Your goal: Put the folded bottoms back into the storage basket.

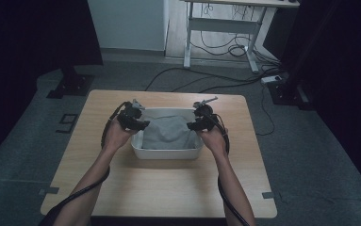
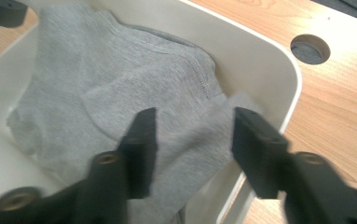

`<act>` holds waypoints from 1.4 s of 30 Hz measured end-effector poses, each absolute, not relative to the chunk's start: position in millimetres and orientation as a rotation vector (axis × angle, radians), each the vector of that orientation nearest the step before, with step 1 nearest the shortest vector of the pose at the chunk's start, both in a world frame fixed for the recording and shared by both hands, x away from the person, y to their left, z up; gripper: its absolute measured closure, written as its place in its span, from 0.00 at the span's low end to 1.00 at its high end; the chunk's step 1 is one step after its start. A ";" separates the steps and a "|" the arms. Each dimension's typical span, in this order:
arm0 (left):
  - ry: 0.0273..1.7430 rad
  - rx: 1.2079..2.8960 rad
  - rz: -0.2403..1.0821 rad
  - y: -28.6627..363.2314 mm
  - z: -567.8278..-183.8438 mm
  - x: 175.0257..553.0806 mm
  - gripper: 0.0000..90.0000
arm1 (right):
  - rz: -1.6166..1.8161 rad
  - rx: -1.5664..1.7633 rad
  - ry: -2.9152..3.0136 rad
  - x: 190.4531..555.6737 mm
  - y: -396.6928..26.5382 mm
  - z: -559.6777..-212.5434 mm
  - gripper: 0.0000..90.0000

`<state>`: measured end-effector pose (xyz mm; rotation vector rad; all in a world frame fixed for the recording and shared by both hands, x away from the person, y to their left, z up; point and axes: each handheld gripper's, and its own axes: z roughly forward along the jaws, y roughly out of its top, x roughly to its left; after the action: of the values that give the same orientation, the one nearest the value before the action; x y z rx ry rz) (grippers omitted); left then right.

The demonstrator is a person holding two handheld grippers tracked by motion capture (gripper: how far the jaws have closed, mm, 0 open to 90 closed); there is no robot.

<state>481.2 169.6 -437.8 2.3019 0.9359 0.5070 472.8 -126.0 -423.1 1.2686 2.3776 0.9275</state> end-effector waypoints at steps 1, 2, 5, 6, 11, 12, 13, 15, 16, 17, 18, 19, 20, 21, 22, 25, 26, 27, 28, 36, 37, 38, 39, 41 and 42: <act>0.932 2.300 0.507 169.1 -437.7 480.8 0.52 | 0.927 1.264 2.377 472.3 -126.7 -421.9 0.66; 0.931 2.298 0.502 168.7 -437.7 480.8 0.52 | 0.932 1.263 2.382 471.6 -126.9 -421.0 0.69; 0.927 2.288 0.477 167.1 -438.9 480.6 0.52 | 0.965 1.262 2.409 470.9 -125.9 -421.6 0.71; 0.929 2.282 0.473 166.8 -439.4 480.4 0.52 | 0.970 1.262 2.414 470.7 -125.1 -422.5 0.71; 0.925 2.228 0.424 173.3 -436.8 477.8 0.44 | 1.013 1.258 2.416 468.7 -124.0 -426.0 0.58; 0.923 2.209 0.420 175.7 -435.2 476.5 0.42 | 1.019 1.257 2.418 468.3 -124.1 -426.2 0.55; 0.918 2.191 0.409 177.8 -433.9 475.3 0.39 | 1.026 1.251 2.418 467.4 -124.5 -426.1 0.51; 0.918 2.171 0.391 181.6 -431.0 472.8 0.33 | 1.041 1.235 2.418 465.5 -125.0 -425.3 0.45; 0.913 2.158 0.387 183.2 -429.4 470.8 0.31 | 1.046 1.228 2.418 464.0 -125.2 -424.5 0.42; 0.906 2.146 0.384 184.8 -427.9 468.7 0.29 | 1.054 1.218 2.417 462.4 -125.3 -423.9 0.39; 0.904 2.140 0.380 185.9 -426.6 467.2 0.26 | 1.058 1.206 2.422 461.0 -125.5 -423.3 0.36; 0.901 2.133 0.381 187.5 -424.7 465.1 0.23 | 1.058 1.205 2.424 459.5 -125.5 -422.8 0.34; 0.893 2.123 0.384 189.8 -422.3 461.9 0.20 | 1.054 1.197 2.427 457.5 -125.5 -422.0 0.32; 0.889 2.117 0.387 191.5 -420.3 459.2 0.19 | 1.052 1.186 2.423 454.5 -125.6 -420.8 0.28; 0.887 2.109 0.391 193.1 -418.4 456.8 0.16 | 1.050 1.174 2.420 452.5 -126.0 -419.9 0.26; 0.885 2.102 0.407 198.2 -413.4 448.7 0.15 | 1.056 1.161 2.420 447.1 -128.3 -417.1 0.23; 0.884 2.102 0.414 200.0 -412.1 446.1 0.14 | 1.064 1.158 2.410 444.9 -129.9 -415.7 0.21; 0.883 2.103 0.412 201.7 -411.2 443.4 0.12 | 1.071 1.152 2.406 443.3 -131.4 -414.6 0.21; 0.876 2.108 0.416 203.8 -410.3 440.7 0.10 | 1.076 1.147 2.407 441.4 -132.7 -413.3 0.20; 0.867 2.115 0.463 222.3 -410.5 414.7 0.01 | 1.128 1.116 2.382 423.5 -148.3 -408.2 0.19; 0.868 2.113 0.471 225.2 -411.2 411.3 0.00 | 1.131 1.115 2.379 421.2 -150.8 -408.1 0.19; 0.867 2.111 0.473 227.3 -411.8 408.6 0.00 | 1.129 1.118 2.375 419.0 -153.1 -408.1 0.19; 0.864 2.110 0.477 230.4 -412.7 405.0 0.00 | 1.129 1.116 2.373 417.4 -154.9 -408.2 0.19; 0.866 2.105 0.487 236.7 -414.9 397.8 0.00 | 1.132 1.119 2.363 412.5 -159.3 -408.6 0.19; 0.868 2.099 0.490 239.7 -416.4 394.1 0.00 | 1.134 1.118 2.359 410.2 -161.7 -409.0 0.19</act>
<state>394.1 239.7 -416.4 2.0992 0.8681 0.4900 410.2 -161.7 -409.0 1.1179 2.3587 1.1337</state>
